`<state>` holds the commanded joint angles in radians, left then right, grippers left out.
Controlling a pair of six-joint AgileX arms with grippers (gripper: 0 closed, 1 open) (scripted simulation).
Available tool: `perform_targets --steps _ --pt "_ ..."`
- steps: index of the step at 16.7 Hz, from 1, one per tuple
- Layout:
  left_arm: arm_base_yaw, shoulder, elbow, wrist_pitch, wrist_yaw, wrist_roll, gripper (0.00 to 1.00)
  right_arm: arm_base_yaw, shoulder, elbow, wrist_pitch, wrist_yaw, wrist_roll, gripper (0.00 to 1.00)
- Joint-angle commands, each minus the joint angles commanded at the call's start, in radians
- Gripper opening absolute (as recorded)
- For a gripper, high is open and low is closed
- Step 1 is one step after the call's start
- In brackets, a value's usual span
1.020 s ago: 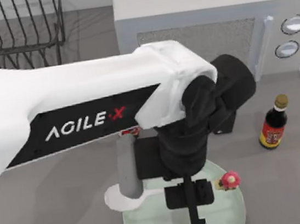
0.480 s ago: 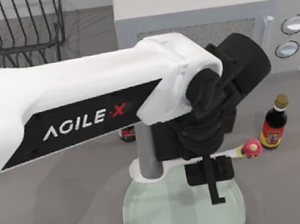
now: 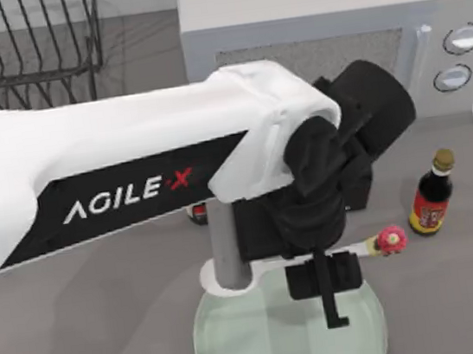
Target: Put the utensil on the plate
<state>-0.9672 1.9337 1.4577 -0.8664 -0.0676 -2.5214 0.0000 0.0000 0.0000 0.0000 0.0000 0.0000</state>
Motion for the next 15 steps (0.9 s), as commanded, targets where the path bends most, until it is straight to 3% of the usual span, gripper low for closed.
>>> perform_targets --steps 14,15 --pt "-0.004 0.074 -0.114 -0.064 0.054 -0.002 0.0 0.0 0.0 0.0 0.0 0.0 0.0 1.0" --pt "-0.004 0.074 -0.114 -0.064 0.054 -0.002 0.08 0.0 0.0 0.0 0.0 0.0 0.0 1.0"
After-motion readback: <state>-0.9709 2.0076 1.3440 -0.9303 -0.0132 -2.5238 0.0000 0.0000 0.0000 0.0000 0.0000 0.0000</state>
